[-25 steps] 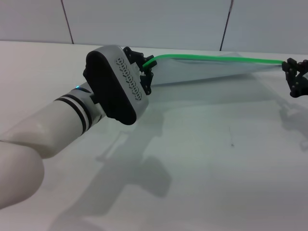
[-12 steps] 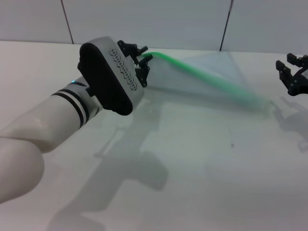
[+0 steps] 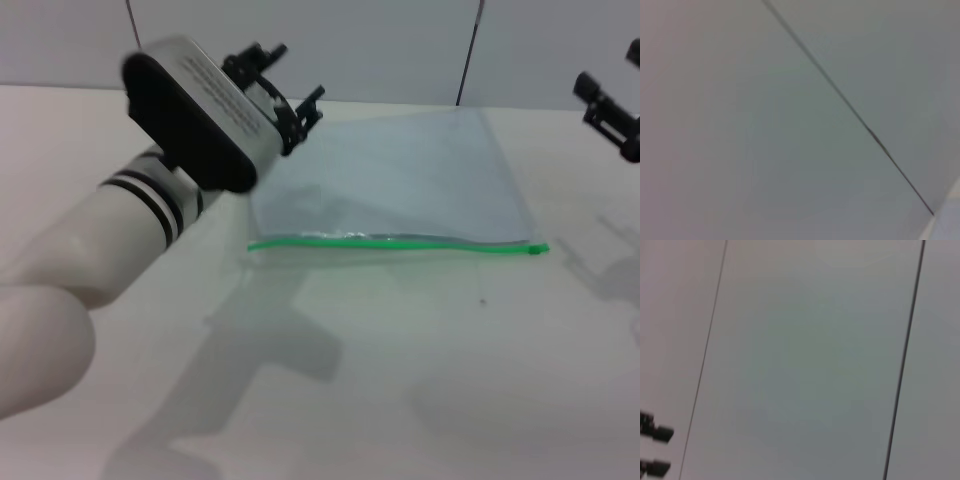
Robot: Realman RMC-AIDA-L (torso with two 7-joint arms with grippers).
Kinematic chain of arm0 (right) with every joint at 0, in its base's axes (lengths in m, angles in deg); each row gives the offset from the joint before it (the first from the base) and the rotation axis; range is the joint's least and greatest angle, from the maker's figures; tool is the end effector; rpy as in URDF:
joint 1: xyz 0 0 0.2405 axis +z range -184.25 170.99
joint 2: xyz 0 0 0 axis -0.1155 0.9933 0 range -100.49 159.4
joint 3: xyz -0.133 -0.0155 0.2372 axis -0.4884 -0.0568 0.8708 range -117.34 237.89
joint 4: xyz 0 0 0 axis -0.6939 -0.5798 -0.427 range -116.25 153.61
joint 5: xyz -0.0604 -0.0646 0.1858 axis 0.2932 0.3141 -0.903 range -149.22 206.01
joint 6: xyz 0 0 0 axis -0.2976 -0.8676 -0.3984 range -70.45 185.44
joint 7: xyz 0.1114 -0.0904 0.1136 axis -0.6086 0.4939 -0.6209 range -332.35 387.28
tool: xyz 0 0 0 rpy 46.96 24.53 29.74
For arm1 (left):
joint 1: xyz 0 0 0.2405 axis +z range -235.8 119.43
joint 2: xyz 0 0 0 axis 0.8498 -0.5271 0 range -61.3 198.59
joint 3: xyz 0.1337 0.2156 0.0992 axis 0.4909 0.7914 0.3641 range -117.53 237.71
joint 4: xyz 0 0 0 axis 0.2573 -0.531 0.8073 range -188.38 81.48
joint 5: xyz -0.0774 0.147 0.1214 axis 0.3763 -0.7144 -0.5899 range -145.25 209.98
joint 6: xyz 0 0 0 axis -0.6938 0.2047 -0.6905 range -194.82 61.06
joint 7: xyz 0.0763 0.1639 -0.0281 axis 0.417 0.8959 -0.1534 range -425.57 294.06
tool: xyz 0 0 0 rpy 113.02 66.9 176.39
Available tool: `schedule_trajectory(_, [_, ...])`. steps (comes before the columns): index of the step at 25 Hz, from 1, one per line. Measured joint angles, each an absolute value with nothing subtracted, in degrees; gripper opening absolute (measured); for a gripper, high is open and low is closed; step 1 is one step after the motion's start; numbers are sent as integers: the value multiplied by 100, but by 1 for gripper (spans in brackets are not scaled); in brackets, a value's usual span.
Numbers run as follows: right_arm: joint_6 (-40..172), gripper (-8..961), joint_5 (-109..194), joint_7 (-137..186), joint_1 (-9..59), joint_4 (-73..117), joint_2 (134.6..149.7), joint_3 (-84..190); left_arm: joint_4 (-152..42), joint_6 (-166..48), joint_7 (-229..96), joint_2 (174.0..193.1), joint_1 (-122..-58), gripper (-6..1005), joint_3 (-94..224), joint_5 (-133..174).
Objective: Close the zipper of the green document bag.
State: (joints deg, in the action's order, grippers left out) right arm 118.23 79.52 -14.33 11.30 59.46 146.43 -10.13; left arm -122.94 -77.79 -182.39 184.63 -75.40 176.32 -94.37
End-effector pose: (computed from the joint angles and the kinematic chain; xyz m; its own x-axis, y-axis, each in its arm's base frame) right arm 0.2626 0.3949 0.0212 0.7834 0.1612 -0.6002 -0.4365 -0.5447 -0.7160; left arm -0.1742 0.4126 -0.0534 0.9767 -0.1389 0.1635 0.0987 -0.3858 -0.9173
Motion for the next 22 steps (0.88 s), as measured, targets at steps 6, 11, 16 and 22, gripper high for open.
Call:
schedule_trajectory(6, [11502, 688, 7308, -1165, 1168, 5858, 14670, -1508, -12286, -8463, -19035, 18455, -7568, 615, 17741, -9423])
schedule_trajectory(11, [11061, 699, 6197, -514, 1174, 5844, 14676, -2338, -12160, -9295, -19620, 18395, -7540, 627, 18134, -9484])
schedule_trajectory(16, [10896, 698, 5287, -45, 1168, 5857, 14675, -2851, -12058, -9652, -19904, 18358, -7540, 629, 18243, -9487])
schedule_trajectory(22, [10508, 697, 4095, 608, 1133, 5890, 14680, -3438, -11934, -10015, -20164, 18381, -7513, 629, 18288, -9490])
